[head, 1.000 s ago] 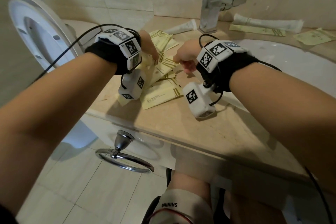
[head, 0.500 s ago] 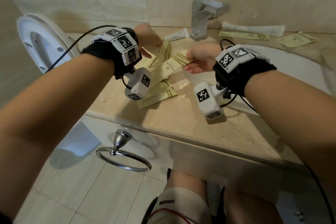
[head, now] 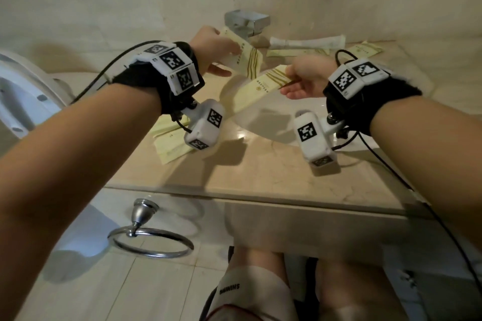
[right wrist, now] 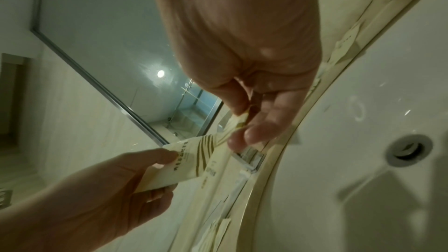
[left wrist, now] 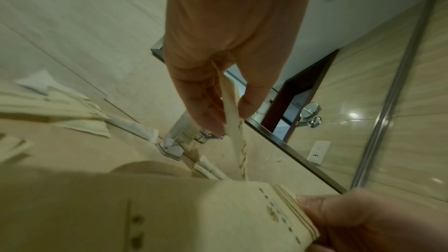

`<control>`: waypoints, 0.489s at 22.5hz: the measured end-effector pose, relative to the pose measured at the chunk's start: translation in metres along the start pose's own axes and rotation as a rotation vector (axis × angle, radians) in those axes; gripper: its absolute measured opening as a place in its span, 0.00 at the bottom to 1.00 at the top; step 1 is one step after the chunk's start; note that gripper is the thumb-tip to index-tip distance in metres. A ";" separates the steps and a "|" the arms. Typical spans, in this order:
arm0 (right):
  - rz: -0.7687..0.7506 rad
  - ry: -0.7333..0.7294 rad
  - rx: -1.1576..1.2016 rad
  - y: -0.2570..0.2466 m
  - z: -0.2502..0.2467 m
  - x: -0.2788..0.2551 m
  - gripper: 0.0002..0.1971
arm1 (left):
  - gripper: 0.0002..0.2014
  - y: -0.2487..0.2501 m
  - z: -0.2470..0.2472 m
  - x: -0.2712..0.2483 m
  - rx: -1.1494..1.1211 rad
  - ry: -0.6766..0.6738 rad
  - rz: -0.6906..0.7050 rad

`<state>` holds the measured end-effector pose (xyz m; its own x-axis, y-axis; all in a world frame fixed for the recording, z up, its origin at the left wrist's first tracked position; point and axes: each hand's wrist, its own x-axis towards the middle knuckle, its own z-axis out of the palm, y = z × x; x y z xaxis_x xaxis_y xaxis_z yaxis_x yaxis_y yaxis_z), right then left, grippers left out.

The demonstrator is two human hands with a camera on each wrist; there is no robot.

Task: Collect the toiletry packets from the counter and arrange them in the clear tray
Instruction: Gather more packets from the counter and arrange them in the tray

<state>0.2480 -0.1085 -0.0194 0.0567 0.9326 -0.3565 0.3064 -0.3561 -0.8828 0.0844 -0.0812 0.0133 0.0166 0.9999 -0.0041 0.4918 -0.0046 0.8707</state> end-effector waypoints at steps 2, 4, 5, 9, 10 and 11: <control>-0.009 0.061 0.018 0.005 -0.019 -0.007 0.16 | 0.13 0.009 0.014 0.000 -0.061 -0.049 0.026; -0.015 0.104 0.025 0.012 -0.038 -0.012 0.16 | 0.14 0.021 0.028 -0.002 -0.120 -0.091 0.047; -0.007 0.116 0.029 0.014 -0.048 -0.015 0.16 | 0.16 0.027 0.034 -0.002 -0.150 -0.107 0.054; -0.004 0.215 0.071 0.026 -0.091 -0.030 0.17 | 0.18 0.052 0.073 -0.007 -0.251 -0.210 0.126; -0.003 0.237 0.084 0.028 -0.101 -0.034 0.18 | 0.19 0.058 0.081 -0.007 -0.266 -0.221 0.133; 0.000 0.256 0.094 0.030 -0.112 -0.039 0.18 | 0.20 0.065 0.090 -0.007 -0.283 -0.235 0.139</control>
<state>0.3617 -0.1488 0.0021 0.2987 0.9129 -0.2782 0.2178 -0.3490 -0.9114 0.1939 -0.0902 0.0255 0.2811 0.9589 0.0397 0.2116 -0.1023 0.9720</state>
